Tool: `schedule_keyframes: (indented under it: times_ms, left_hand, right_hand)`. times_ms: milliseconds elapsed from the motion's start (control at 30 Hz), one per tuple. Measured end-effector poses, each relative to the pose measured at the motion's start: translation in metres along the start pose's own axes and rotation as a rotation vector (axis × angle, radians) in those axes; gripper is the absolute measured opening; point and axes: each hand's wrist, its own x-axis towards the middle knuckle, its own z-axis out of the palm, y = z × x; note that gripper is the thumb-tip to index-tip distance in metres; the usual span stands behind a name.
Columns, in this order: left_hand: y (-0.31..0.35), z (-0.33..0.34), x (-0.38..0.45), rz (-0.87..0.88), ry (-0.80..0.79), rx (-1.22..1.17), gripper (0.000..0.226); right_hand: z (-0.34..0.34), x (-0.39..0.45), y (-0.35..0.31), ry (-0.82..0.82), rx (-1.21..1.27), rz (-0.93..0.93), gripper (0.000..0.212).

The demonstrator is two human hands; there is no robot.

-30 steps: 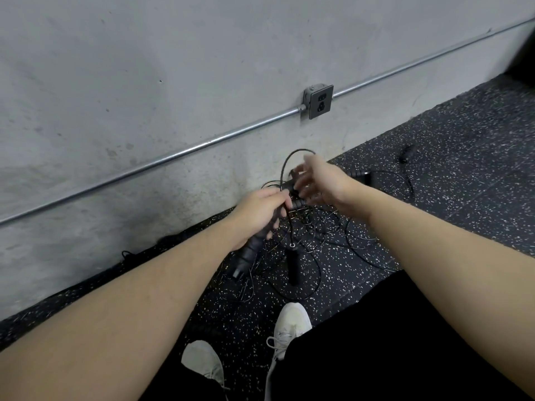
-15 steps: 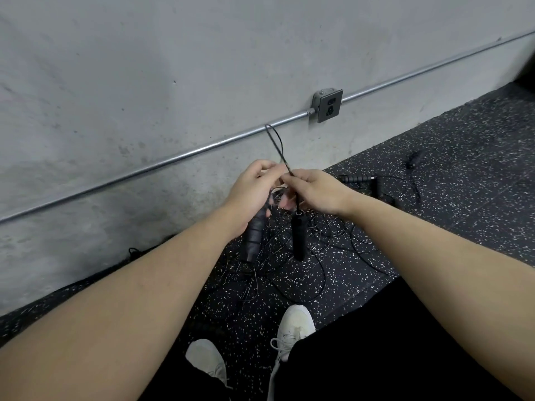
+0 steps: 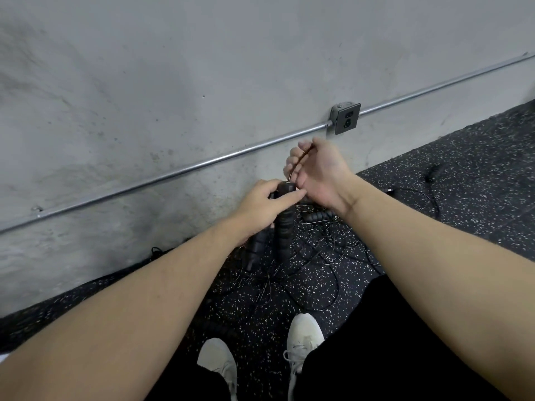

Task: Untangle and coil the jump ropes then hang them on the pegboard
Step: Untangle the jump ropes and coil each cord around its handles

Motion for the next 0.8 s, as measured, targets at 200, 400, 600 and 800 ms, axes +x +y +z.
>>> schedule_keyframes:
  times_ms: [200, 400, 600, 800]
  left_hand:
    - [0.003, -0.037, -0.02, -0.095, 0.203, 0.008, 0.03]
    - [0.008, -0.076, -0.05, -0.161, 0.361, -0.016, 0.012]
    - [0.006, -0.101, -0.078, -0.179, 0.454, -0.252, 0.052]
    - [-0.007, -0.128, -0.087, -0.161, 0.523, -0.417, 0.061]
  right_hand:
    - [0.005, 0.001, 0.019, -0.091, -0.581, 0.147, 0.073]
    - [0.043, -0.028, 0.054, -0.504, -0.947, 0.218, 0.055]
    - [0.086, -0.041, 0.089, -0.566, -0.961, 0.197, 0.038]
    - [0.108, -0.039, 0.106, -0.596, -0.902, 0.183, 0.027]
